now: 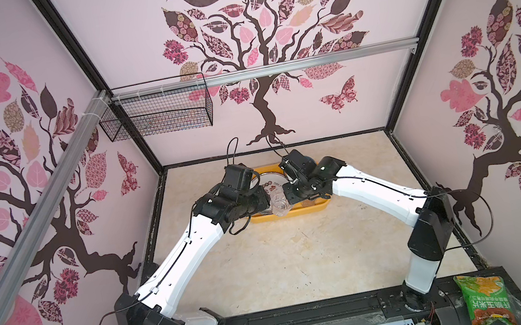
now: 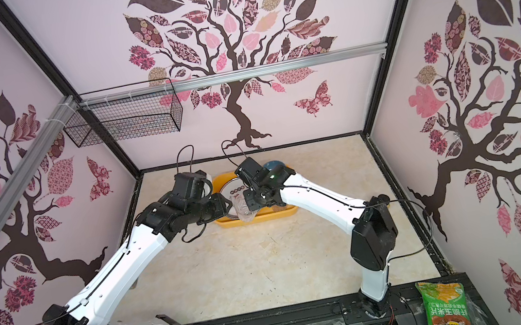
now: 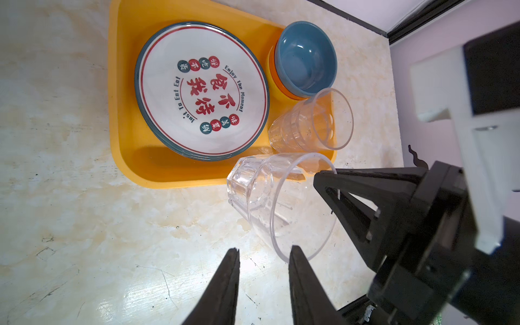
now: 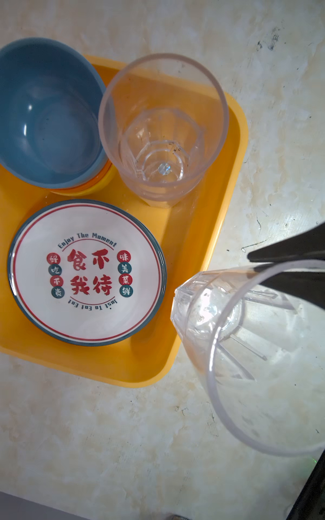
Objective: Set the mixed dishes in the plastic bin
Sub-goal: 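Open the left gripper and draw it back while right gripper holds cup, then lower the held cup into the bin beside the bowls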
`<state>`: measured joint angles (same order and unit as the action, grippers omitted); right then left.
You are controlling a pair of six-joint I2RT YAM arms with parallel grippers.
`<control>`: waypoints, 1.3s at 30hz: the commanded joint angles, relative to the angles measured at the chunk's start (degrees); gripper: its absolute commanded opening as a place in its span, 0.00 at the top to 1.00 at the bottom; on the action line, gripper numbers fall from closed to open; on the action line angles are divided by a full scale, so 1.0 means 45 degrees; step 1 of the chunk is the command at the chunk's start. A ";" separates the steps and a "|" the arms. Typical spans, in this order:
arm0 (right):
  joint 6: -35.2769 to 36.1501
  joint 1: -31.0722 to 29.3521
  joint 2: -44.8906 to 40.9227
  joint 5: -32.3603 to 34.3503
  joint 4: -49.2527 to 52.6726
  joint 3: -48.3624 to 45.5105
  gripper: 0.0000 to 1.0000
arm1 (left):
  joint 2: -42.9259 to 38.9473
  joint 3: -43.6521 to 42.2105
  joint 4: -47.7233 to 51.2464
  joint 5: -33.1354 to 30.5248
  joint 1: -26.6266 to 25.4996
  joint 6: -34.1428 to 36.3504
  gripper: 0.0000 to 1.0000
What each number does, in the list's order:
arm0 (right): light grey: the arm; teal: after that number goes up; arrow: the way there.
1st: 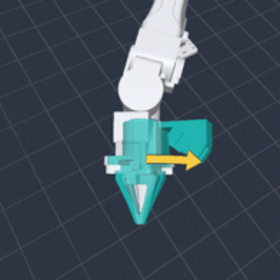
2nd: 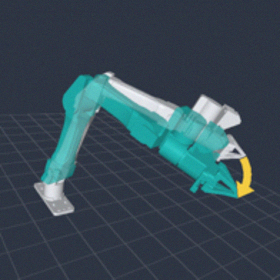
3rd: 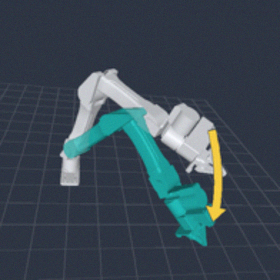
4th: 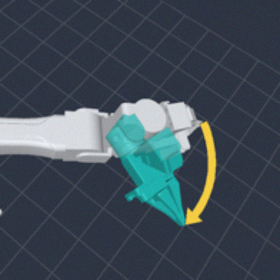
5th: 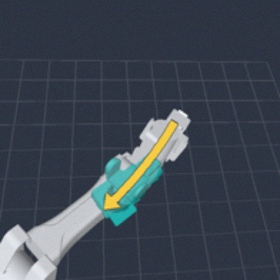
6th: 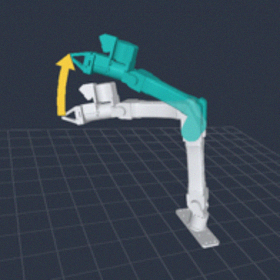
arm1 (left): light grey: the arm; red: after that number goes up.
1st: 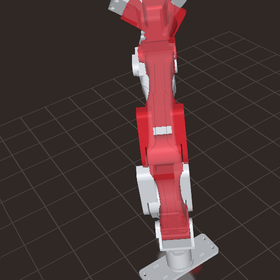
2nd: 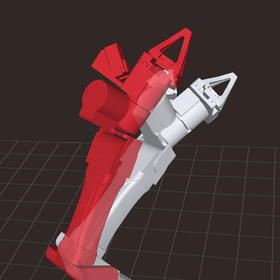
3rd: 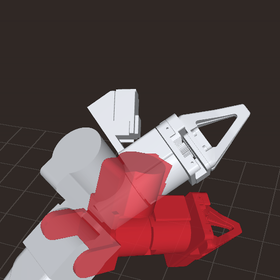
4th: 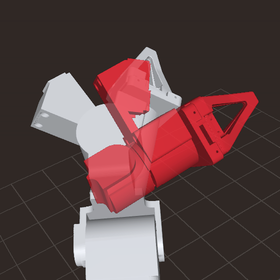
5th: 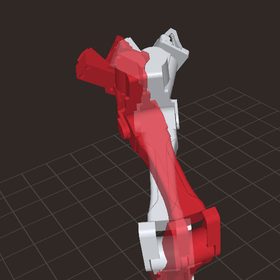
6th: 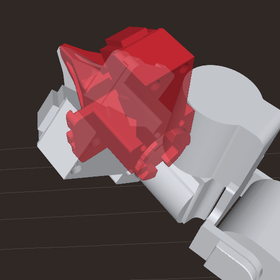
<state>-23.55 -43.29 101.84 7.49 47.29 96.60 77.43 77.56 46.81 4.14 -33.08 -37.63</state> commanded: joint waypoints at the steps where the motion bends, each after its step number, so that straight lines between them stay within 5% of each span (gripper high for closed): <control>1: 0.0016 0.0241 -0.0773 0.0250 0.0009 0.0332 0.97 | -0.0574 -0.0209 -0.0239 0.0042 0.0176 0.0039 0.59; 12: 0.0250 0.1438 -0.1281 0.0113 0.0340 0.0665 0.97 | -0.1823 -0.1858 -0.1455 0.1880 0.0589 0.0361 0.37; 39: 0.0503 0.3778 -0.0503 -0.0084 0.0693 0.1866 0.96 | -0.2304 -0.4111 -0.1954 0.3174 0.0632 0.0525 0.36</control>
<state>-21.61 -26.85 98.24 7.33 50.22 102.43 67.96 60.62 39.05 18.11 -30.46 -35.97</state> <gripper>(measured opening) 0.089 0.637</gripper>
